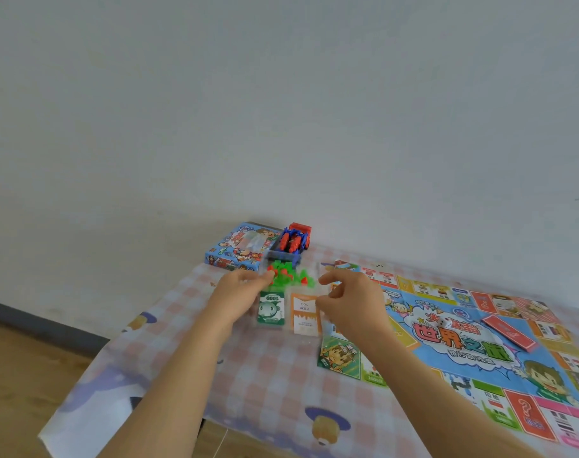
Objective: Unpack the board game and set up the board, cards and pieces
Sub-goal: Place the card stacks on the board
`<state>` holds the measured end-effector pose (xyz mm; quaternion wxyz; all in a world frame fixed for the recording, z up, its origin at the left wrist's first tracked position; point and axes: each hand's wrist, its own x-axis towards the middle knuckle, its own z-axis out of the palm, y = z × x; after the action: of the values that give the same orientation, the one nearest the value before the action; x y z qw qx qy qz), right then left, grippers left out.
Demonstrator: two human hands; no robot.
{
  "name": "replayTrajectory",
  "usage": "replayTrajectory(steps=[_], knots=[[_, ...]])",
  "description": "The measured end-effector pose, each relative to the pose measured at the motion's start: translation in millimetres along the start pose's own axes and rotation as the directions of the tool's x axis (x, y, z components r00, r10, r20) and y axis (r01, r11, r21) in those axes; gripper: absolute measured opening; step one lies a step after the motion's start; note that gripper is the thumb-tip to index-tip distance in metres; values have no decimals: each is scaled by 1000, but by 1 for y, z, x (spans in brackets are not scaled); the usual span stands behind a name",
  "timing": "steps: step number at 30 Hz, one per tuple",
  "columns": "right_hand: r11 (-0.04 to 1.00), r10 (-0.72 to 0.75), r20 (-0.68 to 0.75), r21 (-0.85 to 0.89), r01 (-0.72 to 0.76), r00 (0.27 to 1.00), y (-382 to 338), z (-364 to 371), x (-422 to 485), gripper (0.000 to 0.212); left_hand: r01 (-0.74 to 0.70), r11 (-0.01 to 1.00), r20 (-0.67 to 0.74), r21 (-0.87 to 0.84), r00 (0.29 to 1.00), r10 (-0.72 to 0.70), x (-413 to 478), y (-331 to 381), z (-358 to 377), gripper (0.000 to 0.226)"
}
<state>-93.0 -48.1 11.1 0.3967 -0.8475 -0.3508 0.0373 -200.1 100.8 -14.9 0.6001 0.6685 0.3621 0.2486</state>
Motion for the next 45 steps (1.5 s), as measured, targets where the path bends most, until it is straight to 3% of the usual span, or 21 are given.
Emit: replayTrajectory(steps=[2, 5, 18, 22, 29, 32, 34, 36, 41, 45], knots=[[1000, -4, -21, 8, 4, 1000, 3, -7, -2, 28, 130, 969, 126, -209, 986, -106, -2, 4, 7, 31], [1000, -7, -37, -6, 7, 999, 10, -16, -5, 25, 190, 934, 234, -302, 965, -121, -6, 10, 21, 24], [982, -121, -148, -160, 97, 982, 24, -58, -19, 17, 144, 945, 231, -295, 970, -75, -16, 16, 65, 14], [970, -123, -69, -217, 106, 990, 26, -62, -23, 9, 172, 930, 264, -324, 961, -86, -21, 20, 78, 9], [934, -49, 40, -351, 60, 998, 33, -68, -20, 25, 239, 905, 331, -352, 936, -119, -31, 22, 90, 9], [883, -5, 106, -466, 54, 994, 33, -69, -18, 18, 248, 907, 358, -340, 926, -120, -32, 23, 93, 8], [859, 19, 137, -509, 54, 990, 31, -70, -18, 39, 255, 904, 367, -344, 922, -120, -33, 23, 95, 7], [838, 20, 143, -542, 62, 990, 29, -72, -17, 42, 268, 893, 377, -360, 918, -124, -33, 24, 97, 6], [826, 29, 158, -560, 66, 987, 28, -71, -13, 25, 294, 890, 402, -349, 905, -141, -33, 24, 96, 6], [872, 47, 141, -489, 29, 989, 32, -70, -12, 32, 318, 881, 399, -351, 902, -166, -31, 20, 94, 7]])
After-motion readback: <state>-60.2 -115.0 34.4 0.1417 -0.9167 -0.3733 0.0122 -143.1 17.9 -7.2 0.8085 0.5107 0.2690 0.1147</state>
